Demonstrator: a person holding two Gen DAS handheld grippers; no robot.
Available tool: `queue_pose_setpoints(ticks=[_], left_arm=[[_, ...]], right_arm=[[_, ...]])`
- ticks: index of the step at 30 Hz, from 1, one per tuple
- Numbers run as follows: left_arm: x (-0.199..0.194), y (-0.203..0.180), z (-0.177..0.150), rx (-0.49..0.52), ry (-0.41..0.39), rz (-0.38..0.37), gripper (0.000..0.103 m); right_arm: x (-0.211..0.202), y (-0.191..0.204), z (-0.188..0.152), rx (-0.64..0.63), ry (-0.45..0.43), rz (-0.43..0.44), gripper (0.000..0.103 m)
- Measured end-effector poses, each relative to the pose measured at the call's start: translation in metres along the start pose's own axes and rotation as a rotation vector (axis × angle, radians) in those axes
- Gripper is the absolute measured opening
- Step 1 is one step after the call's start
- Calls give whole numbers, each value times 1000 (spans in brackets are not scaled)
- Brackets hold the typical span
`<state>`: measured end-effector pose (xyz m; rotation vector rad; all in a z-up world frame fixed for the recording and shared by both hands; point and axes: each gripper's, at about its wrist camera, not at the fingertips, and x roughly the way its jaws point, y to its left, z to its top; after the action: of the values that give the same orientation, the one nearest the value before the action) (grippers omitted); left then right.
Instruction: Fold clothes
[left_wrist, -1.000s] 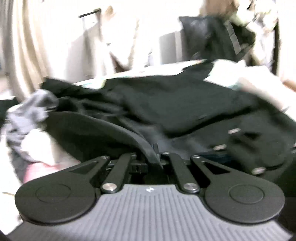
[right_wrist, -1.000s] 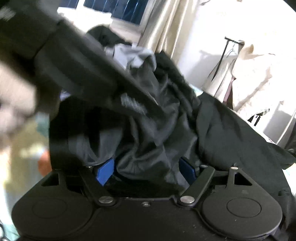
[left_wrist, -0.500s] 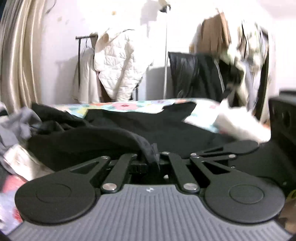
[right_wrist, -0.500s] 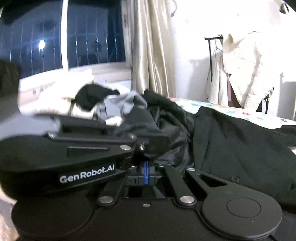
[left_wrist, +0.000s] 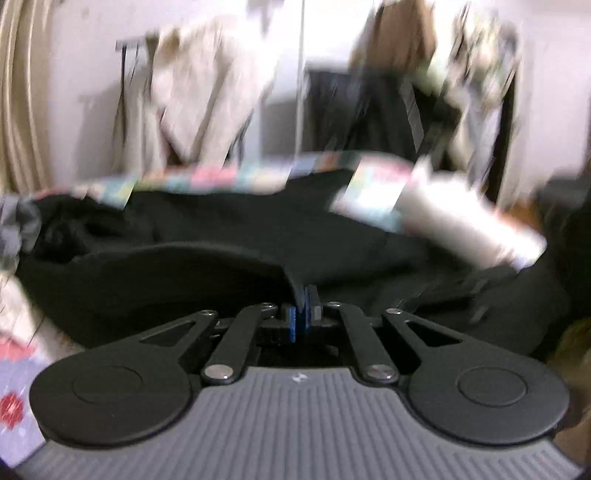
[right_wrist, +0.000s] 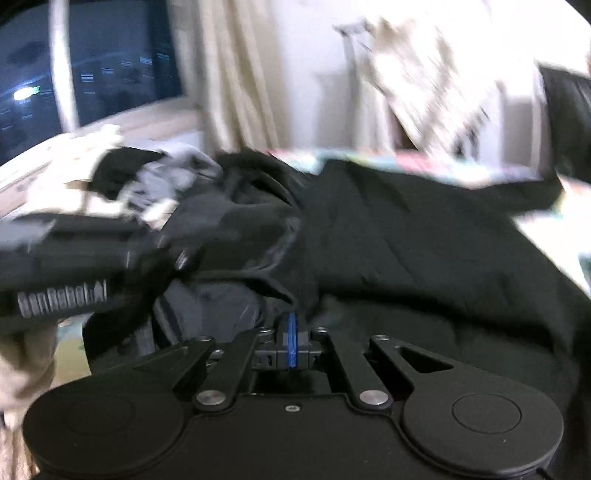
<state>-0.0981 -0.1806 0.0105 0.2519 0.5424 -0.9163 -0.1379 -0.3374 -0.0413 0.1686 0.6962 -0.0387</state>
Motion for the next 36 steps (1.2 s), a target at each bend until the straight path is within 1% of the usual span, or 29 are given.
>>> queue_pose_setpoints(ticks=[1, 2, 3, 4, 5, 7, 9, 11, 13, 16, 17, 18, 19, 20, 21, 22, 23, 24, 25, 26, 27, 28, 29, 30, 32, 33, 34, 35, 36], left_arm=[[8, 2, -3, -8, 67, 34, 14], [10, 8, -7, -38, 95, 41, 18], [12, 14, -10, -69, 122, 48, 27], [4, 24, -10, -112, 115, 50, 35], [-3, 33, -9, -155, 107, 53, 39], [-23, 54, -6, -228, 60, 86, 53], [-39, 75, -3, -298, 10, 121, 59], [-48, 97, -5, -378, -14, 143, 62], [-48, 117, -9, -460, -19, 156, 64], [-46, 136, -17, -535, -17, 150, 64], [-43, 140, -19, -558, 3, 143, 64], [-39, 145, -22, -587, 38, 145, 70], [-36, 151, -28, -622, 87, 160, 85], [-34, 156, -35, -657, 133, 174, 88], [-34, 164, -43, -709, 139, 172, 88], [-33, 172, -50, -760, 143, 169, 88], [-31, 177, -55, -818, 136, 140, 88], [-28, 183, -60, -875, 128, 111, 88], [-24, 186, -63, -922, 114, 88, 88], [-21, 184, -63, -936, 101, 75, 88], [-13, 182, -60, -924, 97, 80, 89], [-4, 180, -58, -912, 92, 84, 95], [5, 177, -56, -903, 89, 89, 101], [14, 176, -58, -925, 110, 99, 103], [29, 176, -63, -982, 146, 111, 103], [31, 176, -65, -978, 121, 108, 101], [33, 176, -66, -971, 97, 105, 76], [32, 175, -63, -926, 79, 92, 49], [30, 177, -60, -899, 78, 81, 17]], right_arm=[[5, 0, -2, -7, 16, -26, 0], [10, 1, -4, -22, 24, -43, 0], [14, 2, -6, -37, 33, -60, 0], [16, 4, -7, -44, 37, -65, 0], [16, 6, -8, -51, 33, -68, 0], [15, 10, -8, -74, 28, -77, 0], [15, 13, -7, -97, 19, -83, 0], [14, 14, -6, -101, 14, -87, 0], [11, 13, -4, -86, 9, -74, 2], [3, 17, -2, -84, -11, -38, 6], [0, 19, -1, -98, -19, -27, 7], [-1, 21, 1, -114, -24, -25, 9], [-2, 22, 2, -126, -26, -30, 10], [-2, 23, 3, -137, -28, -36, 15], [-3, 22, 4, -139, -24, -44, 23], [-4, 19, 5, -121, -20, -37, 28], [-6, 15, 6, -103, -15, -30, 38], [-6, 12, 6, -82, -1, -7, 47], [-3, 10, 5, -68, 25, 45, 52], [0, 9, 3, -55, 53, 99, 58], [4, 7, 2, -41, 80, 153, 58], [8, 6, 0, -27, 108, 207, 58], [9, 10, -1, -30, 106, 242, 58], [9, 15, -2, -34, 103, 276, 58], [3, 36, -3, -153, 86, 311, 58], [-2, 47, -5, -226, 69, 323, 59], [-7, 58, -8, -299, 53, 335, 60], [-10, 66, -11, -345, 45, 350, 65], [-11, 70, -14, -364, 46, 372, 67]])
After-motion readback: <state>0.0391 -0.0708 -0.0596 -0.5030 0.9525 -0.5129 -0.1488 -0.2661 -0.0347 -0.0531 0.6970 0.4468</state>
